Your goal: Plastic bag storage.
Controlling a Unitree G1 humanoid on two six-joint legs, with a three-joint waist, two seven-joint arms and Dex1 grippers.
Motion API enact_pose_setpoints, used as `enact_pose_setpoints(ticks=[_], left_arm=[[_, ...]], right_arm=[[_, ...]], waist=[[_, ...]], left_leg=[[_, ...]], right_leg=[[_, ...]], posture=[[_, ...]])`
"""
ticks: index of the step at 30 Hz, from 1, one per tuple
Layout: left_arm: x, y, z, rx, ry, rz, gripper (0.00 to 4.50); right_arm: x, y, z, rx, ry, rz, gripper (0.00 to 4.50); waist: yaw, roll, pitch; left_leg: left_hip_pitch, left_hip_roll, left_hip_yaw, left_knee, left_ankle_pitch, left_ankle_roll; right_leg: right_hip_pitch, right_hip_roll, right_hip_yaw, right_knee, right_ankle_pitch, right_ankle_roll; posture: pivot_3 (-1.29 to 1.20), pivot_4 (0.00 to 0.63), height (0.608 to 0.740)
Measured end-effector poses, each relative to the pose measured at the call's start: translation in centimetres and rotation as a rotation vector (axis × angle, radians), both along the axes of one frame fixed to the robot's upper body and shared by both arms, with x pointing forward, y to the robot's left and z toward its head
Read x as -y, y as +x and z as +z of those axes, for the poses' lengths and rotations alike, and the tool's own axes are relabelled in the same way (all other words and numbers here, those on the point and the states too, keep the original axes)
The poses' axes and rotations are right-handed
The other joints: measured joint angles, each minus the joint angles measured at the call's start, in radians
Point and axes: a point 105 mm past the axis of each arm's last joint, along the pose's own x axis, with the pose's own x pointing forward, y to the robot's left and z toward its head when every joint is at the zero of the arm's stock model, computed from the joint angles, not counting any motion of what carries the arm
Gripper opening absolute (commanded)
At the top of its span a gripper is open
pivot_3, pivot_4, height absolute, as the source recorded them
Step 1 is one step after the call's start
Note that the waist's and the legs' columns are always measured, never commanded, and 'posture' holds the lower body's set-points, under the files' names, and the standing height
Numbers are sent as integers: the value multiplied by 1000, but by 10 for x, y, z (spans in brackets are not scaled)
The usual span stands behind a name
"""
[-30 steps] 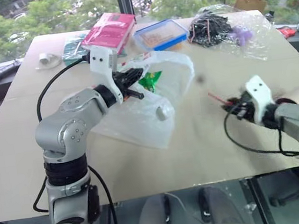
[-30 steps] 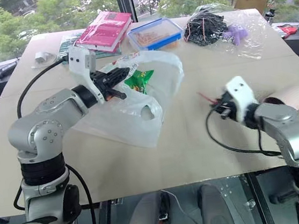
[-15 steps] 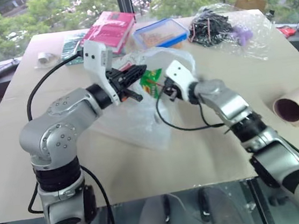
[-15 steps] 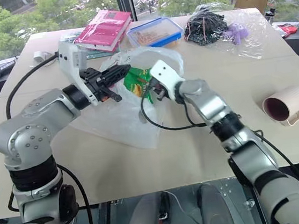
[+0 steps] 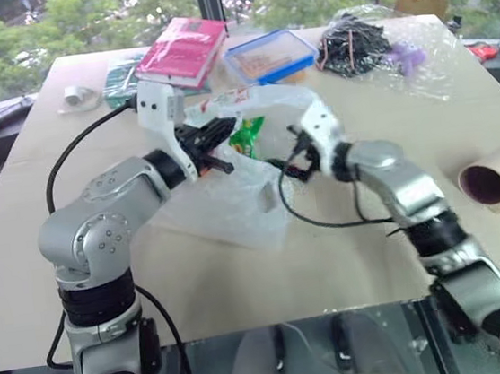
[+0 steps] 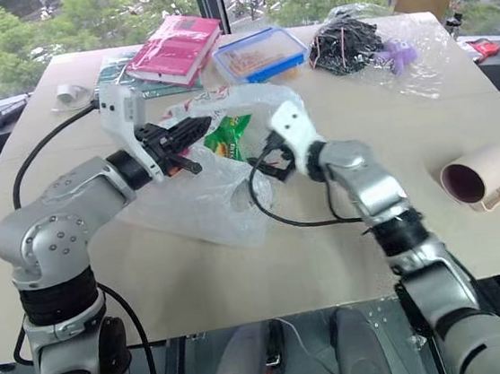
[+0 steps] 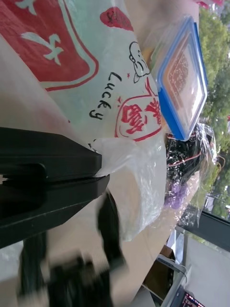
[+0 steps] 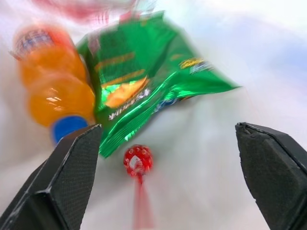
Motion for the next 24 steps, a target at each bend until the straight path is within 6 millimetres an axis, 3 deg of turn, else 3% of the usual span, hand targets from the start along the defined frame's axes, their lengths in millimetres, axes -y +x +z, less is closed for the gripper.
enact_pose_setpoints(ticks=[3, 5, 8, 10, 13, 16, 18, 21, 24], left_arm=[[5, 3, -1, 1, 3, -18, 0], [10, 5, -2, -2, -2, -37, 0], [6, 11, -5, -10, -4, -25, 0], [7, 14, -8, -20, -7, -32, 0], [18, 14, -10, -23, -1, -77, 0], [21, 17, -11, -22, 4, -89, 0], [20, 19, -13, -29, 6, -82, 0], [20, 19, -13, -26, 4, -80, 0], [20, 19, -13, -24, 8, -79, 0]], right_arm=[[24, -25, 24, 47, 32, -52, 4488], [48, -33, 21, 51, -18, -142, 4488], [139, -52, -8, 8, -301, -452, 4488], [173, -74, -12, -9, -399, -545, 4488], [195, -100, -13, -45, -487, -582, 4488], [235, -140, -28, -229, -548, -670, 4488], [244, -154, -33, -300, -563, -682, 4488], [257, -159, -37, -361, -532, -729, 4488], [267, -149, -37, -369, -445, -782, 4488]], waist=[[4, 0, 0], [12, 0, 0], [40, 0, 0], [39, 0, 0], [33, 0, 0], [29, -1, -1], [27, -1, -1], [25, -2, -2], [26, -3, -2]], left_leg=[[1, 0, 0, 0, 0, 0], [1, -1, -1, 0, 0, 0], [0, -3, -1, 1, -1, 3], [1, -3, 0, 1, -2, 3], [2, -2, -1, 2, -2, 4], [3, 0, -1, 5, -4, 7], [3, 1, 0, 6, -4, 8], [4, 2, 1, 9, -4, 8], [4, 2, 1, 10, -4, 8]], right_leg=[[1, 0, -1, 1, 0, 0], [2, -1, -1, 0, 0, 0], [3, -3, -2, -3, 0, 0], [5, -3, -2, -3, 0, 0], [7, -1, -2, -3, 0, 1], [8, 0, -2, -3, 0, 1], [8, 1, -1, -3, 0, 1], [9, 1, 0, -3, -1, -1], [9, 0, 1, -3, -1, -2]], posture=[[0, 150, 740], [0, 150, 740], [0, 150, 740], [0, 150, 740], [0, 150, 740], [0, 150, 740], [0, 150, 740], [0, 150, 740], [0, 150, 740]])
